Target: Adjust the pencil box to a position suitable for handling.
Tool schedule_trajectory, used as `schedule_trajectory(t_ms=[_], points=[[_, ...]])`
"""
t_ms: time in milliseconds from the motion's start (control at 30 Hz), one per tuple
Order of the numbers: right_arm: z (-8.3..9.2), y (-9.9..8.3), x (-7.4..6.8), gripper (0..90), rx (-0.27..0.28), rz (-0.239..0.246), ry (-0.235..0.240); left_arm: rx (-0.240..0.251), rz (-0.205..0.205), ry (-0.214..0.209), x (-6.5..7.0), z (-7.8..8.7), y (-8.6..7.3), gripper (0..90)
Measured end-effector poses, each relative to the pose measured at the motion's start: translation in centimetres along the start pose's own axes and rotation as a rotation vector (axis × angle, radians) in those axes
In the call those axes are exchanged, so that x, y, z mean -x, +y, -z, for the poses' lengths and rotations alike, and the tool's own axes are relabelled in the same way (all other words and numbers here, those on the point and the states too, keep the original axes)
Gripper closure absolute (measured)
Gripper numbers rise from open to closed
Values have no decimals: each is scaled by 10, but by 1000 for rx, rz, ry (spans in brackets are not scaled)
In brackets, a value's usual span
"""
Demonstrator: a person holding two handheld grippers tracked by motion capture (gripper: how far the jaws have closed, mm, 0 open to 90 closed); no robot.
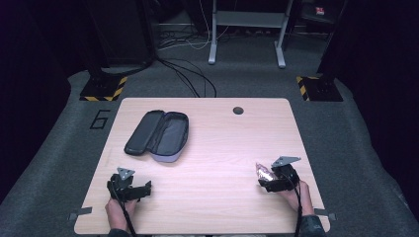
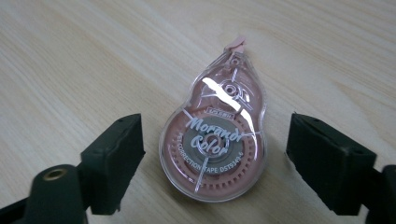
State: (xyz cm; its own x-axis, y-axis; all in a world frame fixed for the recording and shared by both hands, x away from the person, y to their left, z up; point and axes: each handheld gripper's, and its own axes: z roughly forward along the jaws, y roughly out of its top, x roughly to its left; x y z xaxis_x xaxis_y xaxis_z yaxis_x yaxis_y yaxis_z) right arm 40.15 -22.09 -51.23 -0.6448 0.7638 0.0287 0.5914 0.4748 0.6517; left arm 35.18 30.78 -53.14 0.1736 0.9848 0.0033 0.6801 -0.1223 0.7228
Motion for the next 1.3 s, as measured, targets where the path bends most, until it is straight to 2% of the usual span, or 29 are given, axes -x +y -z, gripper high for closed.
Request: schedule_trajectory(t_ms=[33, 167, 300, 333, 367, 433, 600, 633, 733, 833, 900, 933, 967, 1033, 1100, 1133, 1167, 1200, 1233, 1267, 1300], points=[[3, -1, -1, 163, 29, -25, -1, 2, 2, -1, 0, 0, 0, 9], [15, -7, -6, 110, 75, -95, -21, -1, -1, -1, 0, 0, 0, 10], [25, -24, -8, 60, 121, -166, -80, 2, -2, -1, 0, 0, 0, 10], [25, -24, -8, 60, 121, -166, -80, 2, -2, -1, 0, 0, 0, 10], [28, -36, -10, 50, 127, -203, -101, 1, -2, -1, 0, 0, 0, 10], [31, -44, -12, 43, 122, -224, -116, 1, 3, -1, 0, 0, 0, 9], [31, -58, -12, 37, 118, -227, -144, 6, 17, 11, -1, 0, 1, 19], [33, -59, -11, 40, 123, -231, -157, 11, 39, 5, -2, 0, 1, 24], [32, -60, -9, 46, 125, -228, -159, 11, 61, 0, -2, -1, 6, 24], [30, -58, -12, 55, 114, -208, -183, 24, 80, -8, -1, 0, 16, 24], [30, -59, -14, 60, 115, -211, -188, 28, 89, -22, 0, 0, 30, 24], [30, -59, -14, 63, 108, -204, -192, 28, 89, -22, 0, 0, 30, 24], [30, -59, -14, 69, 116, -202, -195, 26, 99, -28, 1, -1, 41, 23], [30, -59, -14, 73, 114, -205, -196, 38, 112, -29, 3, -3, 52, 25], [30, -59, -14, 78, 120, -205, -198, 27, 120, -29, 4, -7, 62, 27], [30, -59, -14, 78, 120, -205, -198, 27, 120, -29, 4, -7, 62, 27], [30, -59, -13, 81, 112, -198, -201, 20, 120, -29, 6, -13, 72, 29], [30, -59, -13, 81, 112, -198, -201, 20, 120, -29, 6, -13, 72, 31], [30, -59, -14, 82, 111, -198, -203, 13, 130, -29, 8, -19, 80, 32], [30, -59, -14, 82, 111, -198, -203, 13, 130, -29, 8, -19, 80, 33], [30, -59, -14, 84, 114, -202, -206, 3, 131, -30, 10, -23, 87, 34]])
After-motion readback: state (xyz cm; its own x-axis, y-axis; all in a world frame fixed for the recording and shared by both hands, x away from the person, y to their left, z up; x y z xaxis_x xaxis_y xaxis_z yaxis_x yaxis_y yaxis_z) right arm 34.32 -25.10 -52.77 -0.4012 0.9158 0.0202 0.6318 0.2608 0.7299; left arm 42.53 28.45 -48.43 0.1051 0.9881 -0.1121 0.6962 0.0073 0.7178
